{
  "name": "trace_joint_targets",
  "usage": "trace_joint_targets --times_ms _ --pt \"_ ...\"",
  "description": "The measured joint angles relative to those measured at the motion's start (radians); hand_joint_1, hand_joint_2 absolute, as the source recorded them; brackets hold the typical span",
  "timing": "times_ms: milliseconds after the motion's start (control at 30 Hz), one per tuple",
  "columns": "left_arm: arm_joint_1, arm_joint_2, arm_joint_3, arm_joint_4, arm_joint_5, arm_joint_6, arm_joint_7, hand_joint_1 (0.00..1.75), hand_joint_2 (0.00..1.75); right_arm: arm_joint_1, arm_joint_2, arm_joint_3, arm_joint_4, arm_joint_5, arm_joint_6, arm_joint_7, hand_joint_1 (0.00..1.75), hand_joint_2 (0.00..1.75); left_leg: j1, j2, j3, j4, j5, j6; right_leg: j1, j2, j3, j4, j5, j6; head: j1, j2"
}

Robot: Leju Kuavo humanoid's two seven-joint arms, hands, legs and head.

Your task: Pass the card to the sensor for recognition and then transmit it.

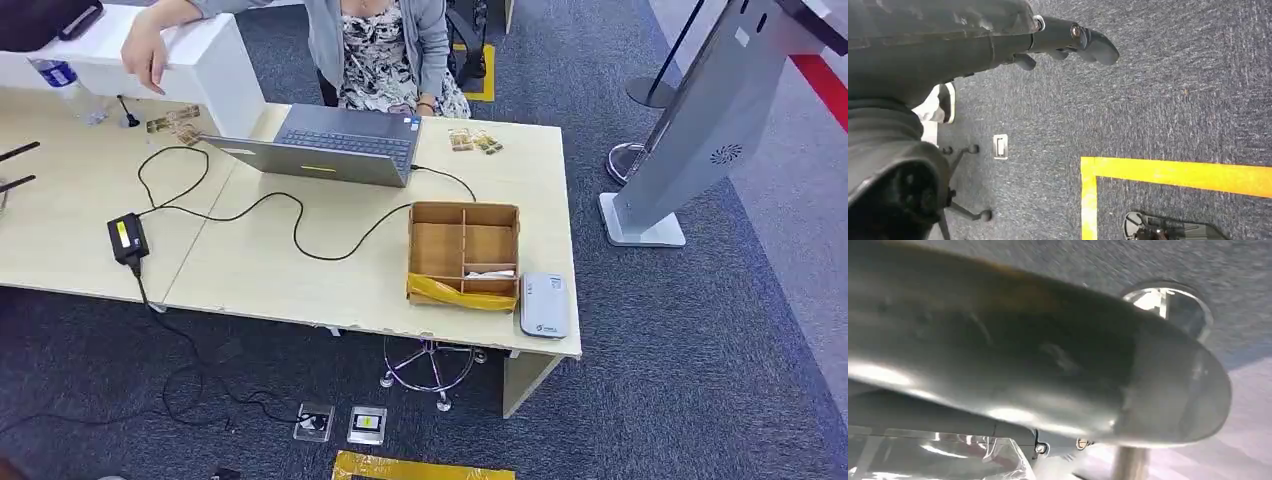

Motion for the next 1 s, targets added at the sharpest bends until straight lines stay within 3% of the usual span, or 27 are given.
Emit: trace_joint_targets --times_ms 167,333,400,733,1000 --pt "0.000 0.005 0.012 0.000 0.008 0.008 0.006 0.00 0.00 -0.005 0.006 -0.092 0.008 0.009 0.027 0.026 0.00 0.00 0.000 0.000 0.000 0.000 0.000 0.000 0.000 0.000 0.000 0.000 0.000 0.000 0.000 0.000" --pt "0.001 0.005 0.026 0.000 0.032 0.043 0.012 0.00 0.00 -0.007 0.010 -0.146 0.016 0.000 0.226 -0.016 0.00 0.00 0.000 0.000 0.000 0.000 0.000 0.000 0.000 0.000 0.001 0.000 0.000 0.000 0.000 0.000" --pt "0.001 0.005 0.032 0.000 0.041 0.054 0.012 0.00 0.00 -0.008 0.012 -0.154 0.018 0.018 0.271 -0.041 0.00 0.00 0.000 0.000 0.001 0.000 0.000 0.000 0.000 0.000 0.001 0.000 0.000 0.000 0.000 0.000" --pt "0.006 0.005 0.064 0.000 0.053 0.078 0.008 0.00 0.00 -0.007 0.025 -0.160 0.024 0.041 0.319 -0.066 0.00 0.00 0.000 0.000 0.001 0.000 0.000 0.000 0.000 0.000 0.001 0.000 0.000 0.000 0.000 0.000" --pt "0.006 0.002 0.066 0.000 0.028 0.079 0.033 0.00 0.00 -0.007 0.037 -0.160 0.030 0.048 0.299 -0.003 0.00 0.00 0.000 0.000 0.001 0.000 0.000 0.000 0.000 0.000 0.001 0.000 0.000 0.000 0.000 0.000"
